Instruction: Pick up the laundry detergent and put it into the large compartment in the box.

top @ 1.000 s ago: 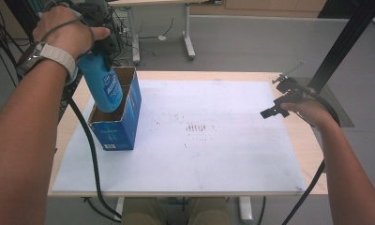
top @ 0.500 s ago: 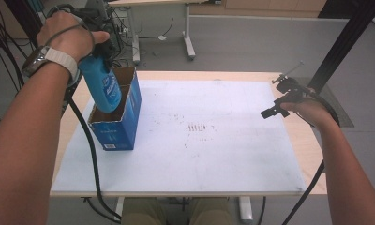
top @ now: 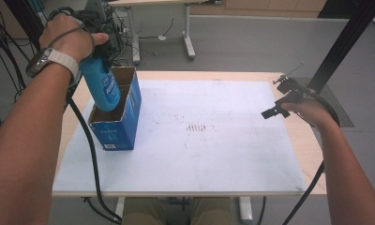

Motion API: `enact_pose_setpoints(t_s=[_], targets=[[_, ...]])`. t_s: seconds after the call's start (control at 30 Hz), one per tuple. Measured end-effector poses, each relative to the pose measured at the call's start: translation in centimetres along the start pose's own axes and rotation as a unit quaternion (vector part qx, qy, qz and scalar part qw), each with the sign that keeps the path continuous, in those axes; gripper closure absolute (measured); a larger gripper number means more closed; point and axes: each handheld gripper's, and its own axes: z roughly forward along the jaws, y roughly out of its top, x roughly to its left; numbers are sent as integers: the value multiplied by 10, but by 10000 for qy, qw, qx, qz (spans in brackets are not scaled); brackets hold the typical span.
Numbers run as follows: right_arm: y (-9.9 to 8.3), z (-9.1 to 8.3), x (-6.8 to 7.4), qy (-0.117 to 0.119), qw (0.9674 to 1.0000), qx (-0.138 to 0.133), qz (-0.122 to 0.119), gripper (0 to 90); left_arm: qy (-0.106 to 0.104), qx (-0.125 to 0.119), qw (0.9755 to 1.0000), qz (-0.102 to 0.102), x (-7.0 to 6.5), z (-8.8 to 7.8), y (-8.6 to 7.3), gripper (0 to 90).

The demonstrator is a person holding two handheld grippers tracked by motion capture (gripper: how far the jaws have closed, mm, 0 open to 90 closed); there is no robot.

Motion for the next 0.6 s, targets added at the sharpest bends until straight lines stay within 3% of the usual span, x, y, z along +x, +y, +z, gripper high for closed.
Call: enact_pose_setpoints(t_s=[0.6], targets=[[3,11,-2,40,9999,94,24,110,62,91,9999,46,2,38,10,379]])
